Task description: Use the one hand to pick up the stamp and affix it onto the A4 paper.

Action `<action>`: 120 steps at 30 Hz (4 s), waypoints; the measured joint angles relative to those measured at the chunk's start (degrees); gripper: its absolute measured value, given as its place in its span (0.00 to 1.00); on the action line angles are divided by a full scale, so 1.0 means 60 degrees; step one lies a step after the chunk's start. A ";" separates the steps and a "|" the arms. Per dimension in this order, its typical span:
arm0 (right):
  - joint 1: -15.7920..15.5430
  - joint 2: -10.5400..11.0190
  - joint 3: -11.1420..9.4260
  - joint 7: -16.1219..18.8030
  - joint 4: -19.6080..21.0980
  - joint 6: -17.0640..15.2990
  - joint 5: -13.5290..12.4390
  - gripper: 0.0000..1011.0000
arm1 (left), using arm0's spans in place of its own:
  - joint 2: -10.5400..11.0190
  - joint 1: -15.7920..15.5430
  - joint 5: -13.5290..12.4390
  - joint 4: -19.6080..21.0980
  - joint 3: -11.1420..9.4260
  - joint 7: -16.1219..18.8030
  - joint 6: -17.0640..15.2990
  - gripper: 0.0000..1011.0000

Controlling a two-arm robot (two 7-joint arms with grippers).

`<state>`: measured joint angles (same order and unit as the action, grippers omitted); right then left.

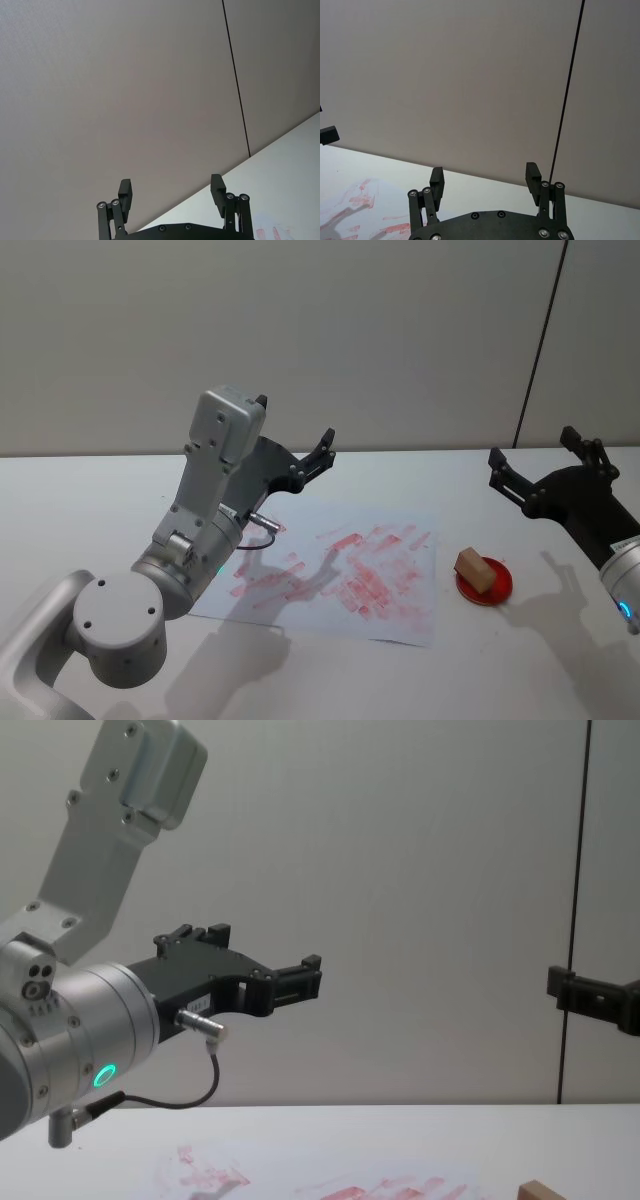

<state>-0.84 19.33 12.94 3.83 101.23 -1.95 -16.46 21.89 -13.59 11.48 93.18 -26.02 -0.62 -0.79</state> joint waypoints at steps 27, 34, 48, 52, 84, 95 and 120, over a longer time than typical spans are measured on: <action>0.0000 0.0000 0.0000 0.0000 0.0000 0.0000 0.0000 0.99 | 0.0000 0.0000 0.0000 0.0000 0.0000 0.0000 0.0000 0.99; 0.0001 0.0000 0.0000 0.0000 0.0000 0.0000 0.0000 0.99 | 0.0000 0.0000 0.0000 0.0000 0.0000 -0.0001 0.0000 0.99; -0.0092 0.0076 -0.0042 0.0035 0.0086 -0.0173 -0.0120 0.99 | 0.0000 0.0000 0.0000 0.0000 0.0000 0.0000 0.0000 0.99; -0.0228 0.0182 -0.0099 0.0054 0.0225 -0.0426 -0.0283 0.99 | 0.0000 0.0000 0.0000 0.0000 0.0000 -0.0001 0.0000 0.99; -0.0598 0.0547 -0.0018 0.0816 0.0018 -0.2686 -0.0198 0.99 | 0.0000 0.0000 0.0000 0.0000 0.0000 0.0000 0.0000 0.99; -0.0084 0.0108 0.0234 0.0999 -0.0802 -0.2998 0.0313 0.99 | 0.0000 0.0000 0.0000 0.0000 0.0000 0.0000 0.0000 0.99; 0.0815 -0.0607 0.0599 0.1275 -0.2216 -0.3022 0.1095 0.75 | 0.0000 0.0000 0.0000 0.0000 0.0000 0.0000 0.0000 0.99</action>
<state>4.05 15.69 16.54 11.48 87.93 -20.08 -9.90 21.89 -13.59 11.48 93.18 -26.02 -0.62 -0.80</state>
